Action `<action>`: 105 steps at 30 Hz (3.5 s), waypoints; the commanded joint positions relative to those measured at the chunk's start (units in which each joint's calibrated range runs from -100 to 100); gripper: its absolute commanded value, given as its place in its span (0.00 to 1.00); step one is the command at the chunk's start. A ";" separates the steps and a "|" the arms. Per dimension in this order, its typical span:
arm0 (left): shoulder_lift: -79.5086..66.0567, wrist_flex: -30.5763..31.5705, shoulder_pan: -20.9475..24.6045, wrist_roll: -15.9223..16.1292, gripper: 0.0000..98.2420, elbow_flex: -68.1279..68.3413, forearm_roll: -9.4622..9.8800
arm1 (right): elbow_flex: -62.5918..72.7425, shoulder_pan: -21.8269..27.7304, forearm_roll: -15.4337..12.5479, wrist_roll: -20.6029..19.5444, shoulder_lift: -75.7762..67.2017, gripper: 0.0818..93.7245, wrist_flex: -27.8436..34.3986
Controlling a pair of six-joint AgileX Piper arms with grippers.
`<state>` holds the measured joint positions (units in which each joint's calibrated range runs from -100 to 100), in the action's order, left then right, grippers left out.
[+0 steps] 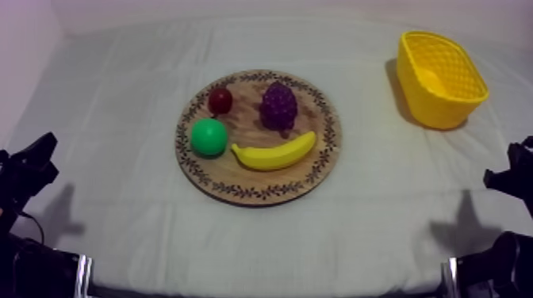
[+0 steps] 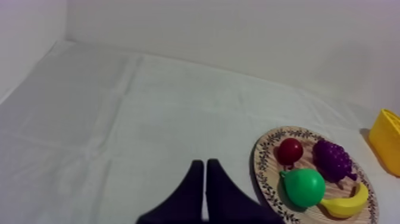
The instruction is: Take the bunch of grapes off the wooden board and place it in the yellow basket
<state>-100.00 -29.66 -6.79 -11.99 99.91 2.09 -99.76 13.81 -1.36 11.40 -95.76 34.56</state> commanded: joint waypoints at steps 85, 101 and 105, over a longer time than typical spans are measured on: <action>0.00 0.00 0.02 0.00 0.00 -0.02 -0.01 | 44.40 -20.36 7.19 -6.70 45.78 0.00 8.06; 0.00 0.00 0.02 0.00 0.00 -0.02 -0.01 | 70.02 -33.77 12.80 -15.37 61.65 0.00 26.11; 0.00 0.00 0.02 0.00 0.00 -0.02 -0.01 | 75.44 -36.06 13.97 -17.63 66.61 0.00 29.70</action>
<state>-100.00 -29.66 -6.79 -11.99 99.91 2.09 -27.30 -21.34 12.35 -5.32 -31.22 63.16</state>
